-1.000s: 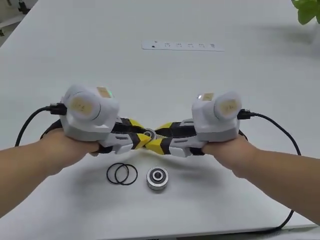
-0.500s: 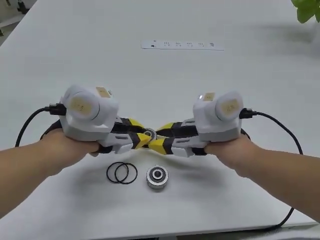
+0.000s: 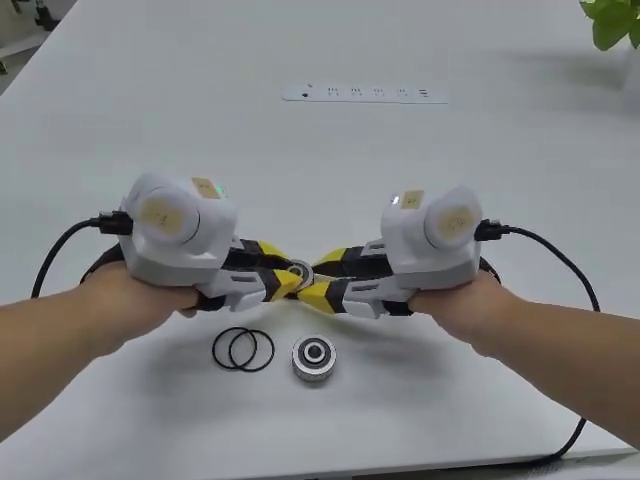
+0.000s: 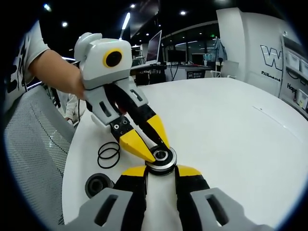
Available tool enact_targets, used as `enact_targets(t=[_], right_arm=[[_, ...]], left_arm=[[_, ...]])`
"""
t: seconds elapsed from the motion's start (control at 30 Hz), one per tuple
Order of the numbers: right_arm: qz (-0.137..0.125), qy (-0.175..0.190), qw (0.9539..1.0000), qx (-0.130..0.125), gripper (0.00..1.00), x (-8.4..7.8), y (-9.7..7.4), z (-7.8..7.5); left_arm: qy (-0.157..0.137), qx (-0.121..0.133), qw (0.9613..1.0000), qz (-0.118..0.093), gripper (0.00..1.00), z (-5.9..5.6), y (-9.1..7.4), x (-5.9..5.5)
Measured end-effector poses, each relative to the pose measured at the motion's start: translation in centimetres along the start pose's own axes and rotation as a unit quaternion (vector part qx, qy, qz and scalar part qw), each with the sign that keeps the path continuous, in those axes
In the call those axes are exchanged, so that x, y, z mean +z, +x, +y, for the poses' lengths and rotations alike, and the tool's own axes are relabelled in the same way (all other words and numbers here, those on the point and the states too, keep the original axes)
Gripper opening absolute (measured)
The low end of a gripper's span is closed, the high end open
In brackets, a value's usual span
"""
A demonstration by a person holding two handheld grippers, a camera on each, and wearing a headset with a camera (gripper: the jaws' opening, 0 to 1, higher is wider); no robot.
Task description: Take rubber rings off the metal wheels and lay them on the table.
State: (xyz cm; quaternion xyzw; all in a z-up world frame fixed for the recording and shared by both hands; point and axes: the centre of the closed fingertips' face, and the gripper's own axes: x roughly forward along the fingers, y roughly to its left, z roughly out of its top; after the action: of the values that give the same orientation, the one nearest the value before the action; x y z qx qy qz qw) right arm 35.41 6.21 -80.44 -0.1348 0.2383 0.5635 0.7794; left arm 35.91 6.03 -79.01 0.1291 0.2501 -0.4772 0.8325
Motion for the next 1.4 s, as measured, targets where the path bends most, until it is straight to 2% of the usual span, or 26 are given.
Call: enact_targets(t=[0.17,0.4,0.7,0.83,0.87,1.0,1.13,1.27,1.3,1.33,1.37,1.4], right_arm=[[0.015,-0.022,0.9997,0.000,0.16,-0.2,-0.1,-0.1],[0.024,-0.023,0.9994,0.002,0.15,-0.2,-0.1,-0.1],[0.028,-0.002,0.9996,0.001,0.01,-0.7,-0.5,-0.2],[0.024,0.026,0.9993,-0.005,0.00,-0.7,-0.6,-0.4],[0.020,0.052,0.9984,-0.007,0.00,-0.7,-0.6,-0.5],[0.002,0.103,0.9946,-0.012,0.00,-0.6,-1.0,-1.0],[-0.009,0.137,0.9904,-0.013,0.00,-0.5,-1.1,-1.1],[-0.041,0.198,0.9791,-0.017,0.00,0.0,-1.3,-1.5],[-0.061,0.227,0.9718,-0.016,0.00,0.6,-1.5,-1.6],[-0.053,0.232,0.9711,-0.017,0.00,0.4,-1.5,-1.5],[-0.047,0.216,0.9752,-0.017,0.00,0.3,-1.4,-1.5],[-0.047,0.216,0.9751,-0.017,0.00,0.3,-1.3,-1.5]], left_arm=[[-0.001,0.000,1.0000,0.001,0.13,-0.1,0.0,0.0],[-0.001,0.002,1.0000,0.002,0.13,-0.2,0.0,0.1],[-0.002,0.005,1.0000,0.003,0.13,-0.2,0.0,0.1],[-0.002,0.006,1.0000,0.003,0.13,-0.2,0.0,0.1],[0.000,0.007,1.0000,0.004,0.13,-0.2,0.0,0.1],[0.006,0.011,0.9999,0.007,0.13,-0.2,0.0,0.0],[0.005,0.012,0.9999,0.011,0.13,-0.2,0.0,0.0],[0.012,0.014,0.9997,0.015,0.12,-0.3,0.0,0.0],[0.012,0.015,0.9997,0.016,0.12,-0.2,0.0,0.0],[0.014,0.016,0.9997,0.016,0.12,-0.2,0.0,0.0],[0.017,0.017,0.9996,0.018,0.12,-0.2,0.0,-0.1],[0.017,0.017,0.9995,0.019,0.12,-0.2,0.0,-0.1]])
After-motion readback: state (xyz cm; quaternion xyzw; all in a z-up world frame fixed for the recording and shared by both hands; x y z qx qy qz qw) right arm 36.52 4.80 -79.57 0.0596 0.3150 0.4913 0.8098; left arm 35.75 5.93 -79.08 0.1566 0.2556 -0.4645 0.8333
